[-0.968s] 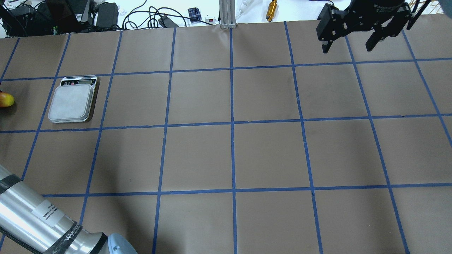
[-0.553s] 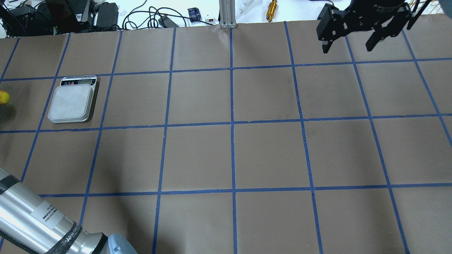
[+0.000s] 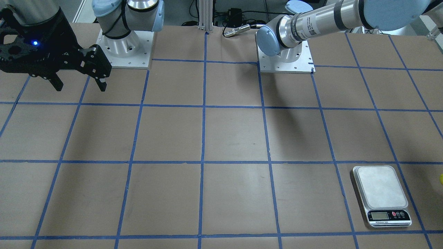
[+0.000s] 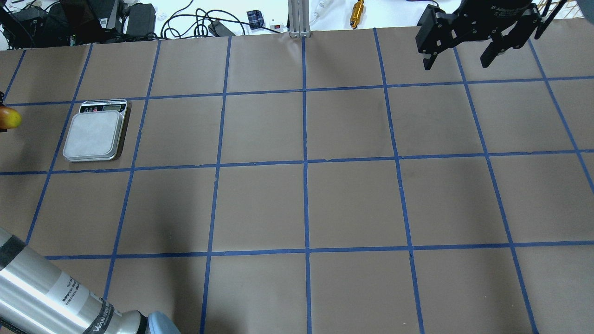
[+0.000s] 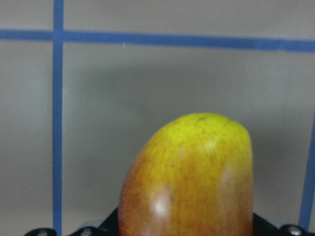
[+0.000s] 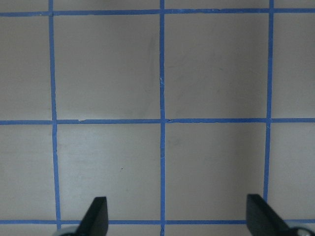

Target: Weigh mango

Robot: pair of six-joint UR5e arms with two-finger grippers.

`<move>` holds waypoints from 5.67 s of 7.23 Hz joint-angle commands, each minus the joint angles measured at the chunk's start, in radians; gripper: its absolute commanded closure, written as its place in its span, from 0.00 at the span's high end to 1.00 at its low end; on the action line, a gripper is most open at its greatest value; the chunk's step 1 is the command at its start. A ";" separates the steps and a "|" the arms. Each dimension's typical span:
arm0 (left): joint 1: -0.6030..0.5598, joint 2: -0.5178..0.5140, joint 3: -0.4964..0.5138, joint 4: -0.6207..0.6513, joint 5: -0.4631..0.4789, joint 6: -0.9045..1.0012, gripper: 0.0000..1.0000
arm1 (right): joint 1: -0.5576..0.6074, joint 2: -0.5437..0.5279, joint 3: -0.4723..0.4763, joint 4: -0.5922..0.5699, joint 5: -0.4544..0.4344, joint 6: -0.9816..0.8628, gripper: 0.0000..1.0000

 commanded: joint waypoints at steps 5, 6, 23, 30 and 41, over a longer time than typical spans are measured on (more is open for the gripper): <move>-0.190 0.119 -0.251 0.164 0.003 -0.186 0.10 | 0.000 0.000 0.000 0.000 0.000 0.000 1.00; -0.213 0.131 -0.291 0.180 0.000 -0.230 0.10 | 0.000 0.001 0.000 0.000 0.000 0.000 1.00; -0.221 0.552 -0.358 -0.229 0.057 -0.392 1.00 | 0.000 0.000 0.000 0.000 0.000 0.000 1.00; -0.385 0.794 -0.396 -0.398 0.106 -1.254 1.00 | 0.000 0.000 0.000 0.000 0.000 0.000 1.00; -0.786 0.731 -0.372 -0.369 0.110 -2.323 1.00 | 0.000 0.000 0.000 0.000 -0.001 0.000 1.00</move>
